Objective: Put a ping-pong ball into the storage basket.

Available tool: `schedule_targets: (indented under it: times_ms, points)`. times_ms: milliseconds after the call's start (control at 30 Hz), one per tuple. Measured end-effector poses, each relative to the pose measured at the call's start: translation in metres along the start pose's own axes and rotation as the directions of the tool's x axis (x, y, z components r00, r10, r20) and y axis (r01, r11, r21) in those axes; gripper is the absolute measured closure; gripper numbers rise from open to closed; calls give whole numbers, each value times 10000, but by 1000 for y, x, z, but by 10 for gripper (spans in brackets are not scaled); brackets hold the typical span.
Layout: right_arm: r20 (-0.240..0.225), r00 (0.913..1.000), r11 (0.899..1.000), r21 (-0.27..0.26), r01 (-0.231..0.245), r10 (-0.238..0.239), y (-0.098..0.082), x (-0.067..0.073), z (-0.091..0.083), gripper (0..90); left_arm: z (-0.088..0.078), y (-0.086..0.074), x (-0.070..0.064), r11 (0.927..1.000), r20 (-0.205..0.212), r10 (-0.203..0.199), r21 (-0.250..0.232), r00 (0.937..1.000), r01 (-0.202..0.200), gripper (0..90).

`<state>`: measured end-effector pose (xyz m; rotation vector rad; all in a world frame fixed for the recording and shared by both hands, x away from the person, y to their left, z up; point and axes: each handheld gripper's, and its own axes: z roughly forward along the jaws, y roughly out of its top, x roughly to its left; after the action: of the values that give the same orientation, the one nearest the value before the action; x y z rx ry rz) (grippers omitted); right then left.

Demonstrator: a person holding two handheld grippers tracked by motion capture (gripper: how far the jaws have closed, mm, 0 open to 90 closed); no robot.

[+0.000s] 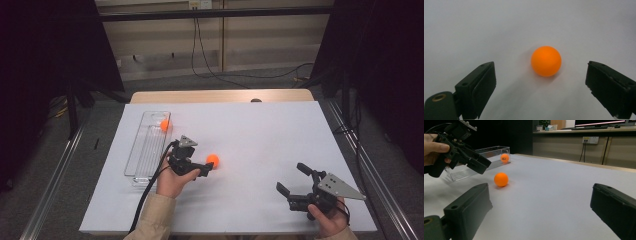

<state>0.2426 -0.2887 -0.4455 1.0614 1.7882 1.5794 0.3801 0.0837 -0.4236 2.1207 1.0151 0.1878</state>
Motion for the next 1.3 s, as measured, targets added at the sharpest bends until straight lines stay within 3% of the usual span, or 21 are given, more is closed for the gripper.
schedule_targets:
  times_ms: [667, 1300]
  points:
    - [12, 10000, 10000, 47, 28, -28, 0, 0, 0, 21, 7, 0, -4, 9998, 125, -88, -168, 9999, 90, 96]
    - [16, 10000, 10000, 38, -11, 11, 0, -1, -1, 21, 13, -1, -6, 9999, -2, 3, -170, 10000, -3, 96]
